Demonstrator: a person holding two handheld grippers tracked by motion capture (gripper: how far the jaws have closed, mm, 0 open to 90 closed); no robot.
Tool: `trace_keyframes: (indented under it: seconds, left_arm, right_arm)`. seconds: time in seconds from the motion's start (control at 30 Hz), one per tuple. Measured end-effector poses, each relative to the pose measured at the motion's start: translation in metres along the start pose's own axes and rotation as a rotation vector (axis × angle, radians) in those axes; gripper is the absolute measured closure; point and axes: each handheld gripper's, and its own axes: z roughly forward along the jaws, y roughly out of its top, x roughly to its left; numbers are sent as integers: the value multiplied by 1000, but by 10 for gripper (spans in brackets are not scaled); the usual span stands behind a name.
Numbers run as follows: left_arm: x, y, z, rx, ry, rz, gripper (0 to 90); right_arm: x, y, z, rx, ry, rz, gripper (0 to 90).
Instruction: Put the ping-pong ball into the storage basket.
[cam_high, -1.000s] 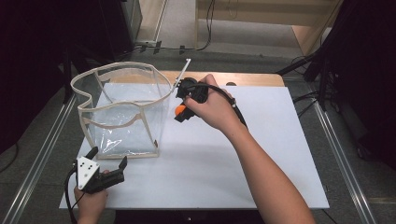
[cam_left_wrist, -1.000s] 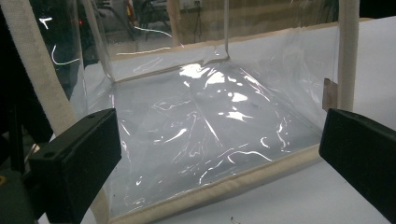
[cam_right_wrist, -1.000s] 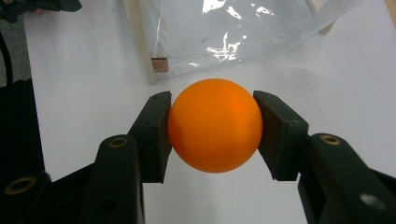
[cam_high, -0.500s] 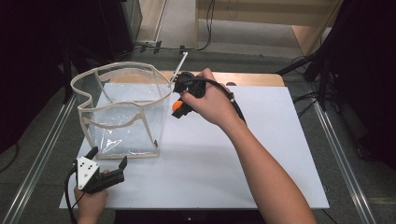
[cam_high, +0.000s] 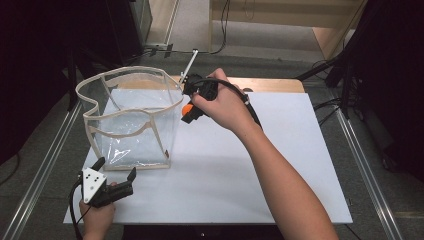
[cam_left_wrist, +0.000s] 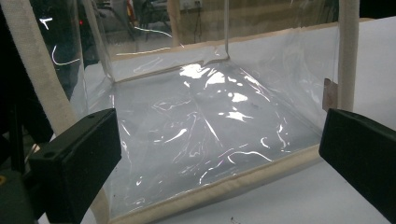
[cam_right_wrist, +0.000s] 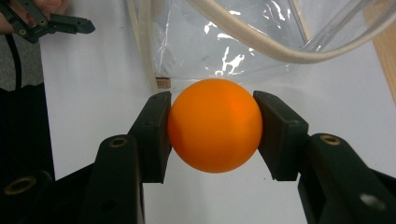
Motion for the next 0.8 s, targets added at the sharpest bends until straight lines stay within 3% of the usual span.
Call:
trace_keyframes:
  seconds: [0.8]
  left_arm:
    - [0,0,0,-4,-1,-3,0]
  right_arm:
    - [-3,18,-12,-5,0,-19,475]
